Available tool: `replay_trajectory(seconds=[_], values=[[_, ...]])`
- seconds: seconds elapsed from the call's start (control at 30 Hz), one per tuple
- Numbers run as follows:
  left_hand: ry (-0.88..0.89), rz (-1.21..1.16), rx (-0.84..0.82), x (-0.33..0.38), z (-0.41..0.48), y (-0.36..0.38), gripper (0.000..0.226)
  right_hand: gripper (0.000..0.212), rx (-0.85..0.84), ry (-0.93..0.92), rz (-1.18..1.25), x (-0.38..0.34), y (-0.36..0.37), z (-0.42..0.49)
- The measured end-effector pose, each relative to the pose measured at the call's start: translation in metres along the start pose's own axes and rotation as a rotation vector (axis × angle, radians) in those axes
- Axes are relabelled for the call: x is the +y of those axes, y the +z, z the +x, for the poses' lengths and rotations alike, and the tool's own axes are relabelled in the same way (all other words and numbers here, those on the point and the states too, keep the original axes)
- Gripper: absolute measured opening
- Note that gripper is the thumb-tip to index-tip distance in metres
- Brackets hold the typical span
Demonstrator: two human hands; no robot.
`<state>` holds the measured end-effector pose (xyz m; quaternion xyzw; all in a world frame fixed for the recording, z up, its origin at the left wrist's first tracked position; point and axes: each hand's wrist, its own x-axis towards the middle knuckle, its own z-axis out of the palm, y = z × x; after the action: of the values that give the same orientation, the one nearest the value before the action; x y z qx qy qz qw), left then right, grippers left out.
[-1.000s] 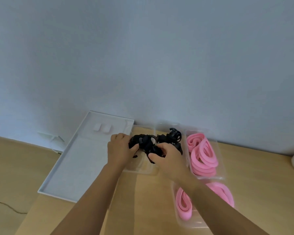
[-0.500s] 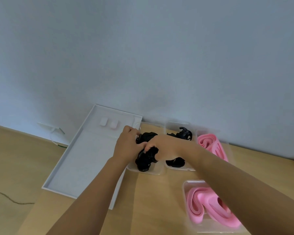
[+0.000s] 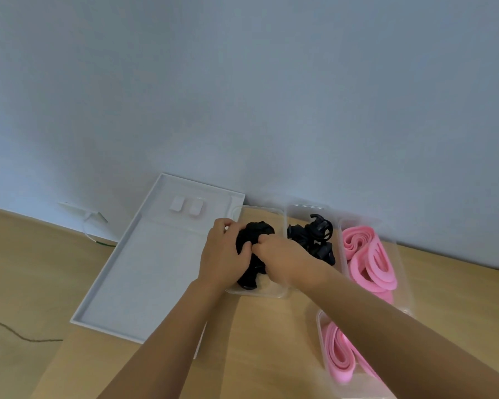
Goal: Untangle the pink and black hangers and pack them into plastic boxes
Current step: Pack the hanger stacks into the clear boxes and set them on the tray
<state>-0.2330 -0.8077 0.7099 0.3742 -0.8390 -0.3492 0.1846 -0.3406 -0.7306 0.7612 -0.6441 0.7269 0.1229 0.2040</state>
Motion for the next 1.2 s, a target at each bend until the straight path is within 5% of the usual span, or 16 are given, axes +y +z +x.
replay_trajectory(seconds=[0.13, 0.23, 0.4, 0.53, 0.63, 0.8, 0.9, 1.2], values=[[-0.167, -0.320, 0.193, -0.005, 0.001, -0.017, 0.030, 0.018, 0.067, 0.055, 0.196, 0.011, -0.003, -0.002], [-0.244, -0.123, 0.278, -0.026, 0.012, -0.031, 0.036, 0.008, 0.128, 0.090, 0.280, 0.011, -0.010, 0.000], [-0.008, 0.564, -0.092, -0.067, 0.038, -0.054, 0.068, 0.020, 0.247, 0.054, 0.402, 0.002, -0.019, 0.004], [0.145, 0.722, -0.333, -0.077, 0.058, -0.070, 0.090, 0.025, 0.246, 0.003, 0.423, -0.008, -0.021, 0.014], [0.224, 0.798, -0.402, -0.080, 0.067, -0.068, 0.085, 0.036, 0.282, 0.012, 0.393, -0.014, -0.018, 0.024], [0.554, 0.997, -0.325, -0.088, 0.080, -0.066, 0.070, 0.037, 0.395, 0.106, 0.379, -0.018, -0.018, 0.033], [0.724, 0.925, -0.167, -0.102, 0.082, -0.060, 0.073, 0.022, 0.408, 0.112, 0.367, -0.020, -0.020, 0.034], [0.727, 0.620, 0.094, -0.077, 0.088, -0.089, 0.075, 0.039, 0.438, 0.187, 0.427, -0.028, -0.023, 0.044]])
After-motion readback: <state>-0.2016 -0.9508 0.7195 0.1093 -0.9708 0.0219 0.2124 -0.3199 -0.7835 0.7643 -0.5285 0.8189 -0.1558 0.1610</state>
